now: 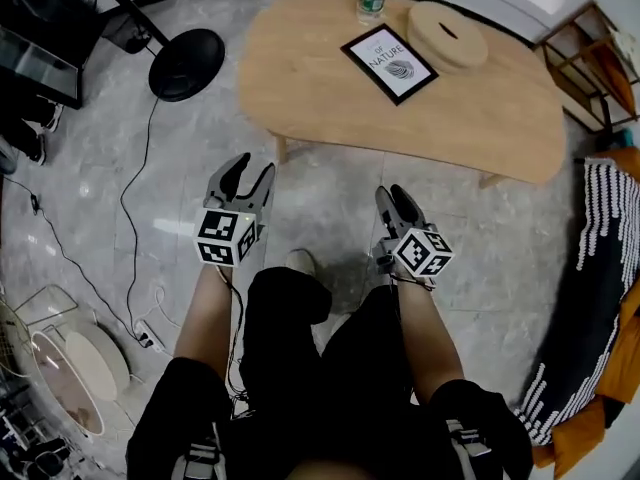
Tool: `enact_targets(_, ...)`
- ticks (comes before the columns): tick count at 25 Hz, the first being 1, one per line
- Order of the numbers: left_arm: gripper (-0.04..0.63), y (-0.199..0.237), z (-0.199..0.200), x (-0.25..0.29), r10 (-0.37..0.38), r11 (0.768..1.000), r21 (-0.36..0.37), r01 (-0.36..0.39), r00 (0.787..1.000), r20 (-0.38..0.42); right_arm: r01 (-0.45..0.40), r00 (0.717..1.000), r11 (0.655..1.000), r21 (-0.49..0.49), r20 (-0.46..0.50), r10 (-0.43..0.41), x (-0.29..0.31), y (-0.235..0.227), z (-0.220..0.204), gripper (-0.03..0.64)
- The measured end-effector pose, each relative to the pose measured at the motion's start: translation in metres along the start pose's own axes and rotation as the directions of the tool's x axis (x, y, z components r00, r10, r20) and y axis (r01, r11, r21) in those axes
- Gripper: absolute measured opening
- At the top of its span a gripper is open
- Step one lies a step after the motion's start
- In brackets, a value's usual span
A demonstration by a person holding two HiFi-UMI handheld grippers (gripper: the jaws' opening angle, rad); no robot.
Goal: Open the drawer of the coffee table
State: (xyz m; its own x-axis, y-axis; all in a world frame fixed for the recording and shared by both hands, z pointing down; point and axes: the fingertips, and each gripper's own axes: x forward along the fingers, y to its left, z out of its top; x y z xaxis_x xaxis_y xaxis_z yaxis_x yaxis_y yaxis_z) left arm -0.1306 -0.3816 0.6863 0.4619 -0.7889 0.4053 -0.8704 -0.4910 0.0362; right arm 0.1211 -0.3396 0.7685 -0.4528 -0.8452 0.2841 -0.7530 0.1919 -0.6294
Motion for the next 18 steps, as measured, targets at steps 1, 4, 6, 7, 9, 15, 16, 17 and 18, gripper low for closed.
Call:
enact_targets(1, 0.206, 0.0, -0.017, 0.009, 0.0, 1.0, 0.012, 0.0, 1.0, 0.011, -0.007, 1.0, 1.0, 0.01, 0.019, 0.006, 0.007, -0.016, -0.012, 0.195)
enact_targets(4, 0.206, 0.001, -0.059, 0.026, 0.003, 1.0, 0.026, -0.004, 1.0, 0.031, -0.035, 0.997, 0.999, 0.014, 0.063, 0.034, 0.02, -0.05, -0.04, 0.195)
enact_targets(6, 0.206, 0.006, -0.076, 0.035, 0.024, 0.999, 0.032, -0.025, 0.999, 0.036, -0.059, 0.995, 0.998, 0.017, 0.087, 0.057, 0.029, -0.062, -0.048, 0.195)
enact_targets(7, 0.206, 0.008, -0.08, 0.038, 0.035, 0.999, 0.032, -0.036, 0.999, 0.039, -0.069, 0.993, 0.997, 0.023, 0.099, 0.067, 0.033, -0.066, -0.05, 0.195)
enact_targets(9, 0.206, 0.01, -0.08, 0.044, 0.049, 0.998, 0.022, -0.051, 0.997, 0.058, -0.082, 0.989, 0.996, 0.042, 0.125, 0.076, 0.041, -0.074, -0.048, 0.196)
enact_targets(15, 0.206, 0.009, -0.082, 0.056, 0.098, 0.993, -0.079, -0.092, 0.992, 0.075, -0.103, 0.983, 0.985, 0.142, 0.166, 0.079, 0.049, -0.089, -0.044, 0.212)
enact_targets(16, 0.206, 0.007, -0.087, 0.059, 0.106, 0.99, -0.097, -0.099, 0.992, 0.072, -0.096, 0.983, 0.984, 0.153, 0.169, 0.07, 0.049, -0.094, -0.044, 0.212)
enact_targets(17, 0.206, 0.005, -0.094, 0.062, 0.114, 0.988, -0.114, -0.106, 0.991, 0.07, -0.088, 0.983, 0.983, 0.163, 0.172, 0.06, 0.048, -0.1, -0.044, 0.212)
enact_targets(18, 0.206, 0.004, -0.1, 0.066, 0.124, 0.985, -0.13, -0.114, 0.99, 0.07, -0.084, 0.983, 0.981, 0.173, 0.178, 0.053, 0.048, -0.105, -0.044, 0.216)
